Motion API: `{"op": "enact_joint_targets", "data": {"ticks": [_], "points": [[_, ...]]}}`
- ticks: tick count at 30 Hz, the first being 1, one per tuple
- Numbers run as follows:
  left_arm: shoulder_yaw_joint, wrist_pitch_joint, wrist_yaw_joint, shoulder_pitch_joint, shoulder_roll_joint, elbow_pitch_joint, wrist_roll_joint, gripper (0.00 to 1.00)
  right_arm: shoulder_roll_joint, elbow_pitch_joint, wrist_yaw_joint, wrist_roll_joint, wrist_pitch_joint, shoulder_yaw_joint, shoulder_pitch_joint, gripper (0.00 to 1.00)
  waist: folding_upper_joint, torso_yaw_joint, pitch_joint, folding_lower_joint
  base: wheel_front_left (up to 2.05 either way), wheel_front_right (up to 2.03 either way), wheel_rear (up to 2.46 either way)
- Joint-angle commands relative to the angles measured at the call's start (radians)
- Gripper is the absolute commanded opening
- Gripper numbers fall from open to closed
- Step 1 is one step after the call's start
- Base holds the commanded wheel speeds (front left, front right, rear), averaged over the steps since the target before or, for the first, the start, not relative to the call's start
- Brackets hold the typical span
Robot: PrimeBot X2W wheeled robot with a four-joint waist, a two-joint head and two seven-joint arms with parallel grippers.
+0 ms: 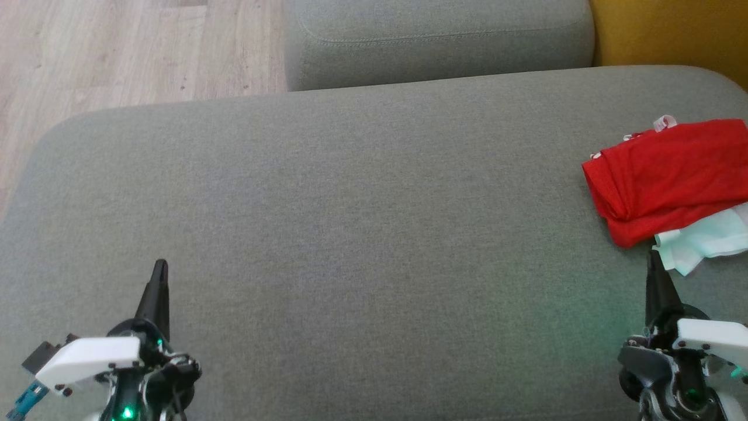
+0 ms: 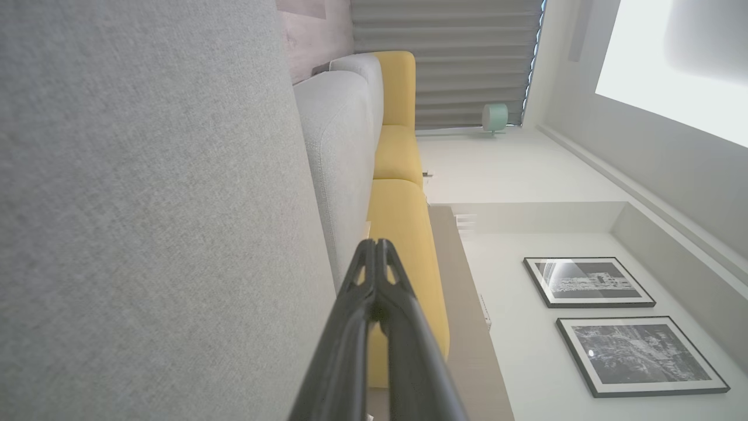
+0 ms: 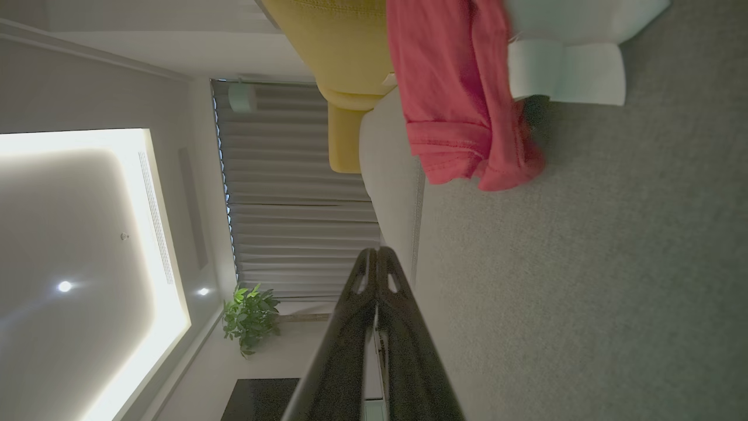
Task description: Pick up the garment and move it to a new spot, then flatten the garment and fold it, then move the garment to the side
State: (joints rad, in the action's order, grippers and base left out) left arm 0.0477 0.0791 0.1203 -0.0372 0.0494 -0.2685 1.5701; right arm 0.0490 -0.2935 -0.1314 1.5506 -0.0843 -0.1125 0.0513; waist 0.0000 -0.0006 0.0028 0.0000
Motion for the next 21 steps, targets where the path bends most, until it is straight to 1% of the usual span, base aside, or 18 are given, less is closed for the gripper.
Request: {"op": "enact_joint_targets", "data": {"ticks": [1, 5, 21], "points": [[0.042, 0.012, 0.009, -0.066, 0.014, 0.026, 0.030, 0.00, 0.007, 0.046, 0.001, 0.037, -0.015, 0.011, 0.055, 0.00, 0.0000, 0.000, 0.000, 0.0000, 0.00, 0.00, 0.00], [0.048, 0.020, 0.010, -0.069, 0.014, 0.024, 0.053, 0.00, 0.007, 0.049, 0.001, 0.064, -0.023, 0.006, 0.056, 0.00, 0.0000, 0.001, 0.000, 0.0000, 0.00, 0.00, 0.00], [0.052, 0.023, 0.010, -0.070, 0.012, 0.024, 0.050, 0.00, 0.006, 0.049, 0.001, 0.063, -0.024, 0.004, 0.056, 0.00, 0.0000, 0.001, 0.000, 0.0000, 0.00, 0.00, 0.00]]}}
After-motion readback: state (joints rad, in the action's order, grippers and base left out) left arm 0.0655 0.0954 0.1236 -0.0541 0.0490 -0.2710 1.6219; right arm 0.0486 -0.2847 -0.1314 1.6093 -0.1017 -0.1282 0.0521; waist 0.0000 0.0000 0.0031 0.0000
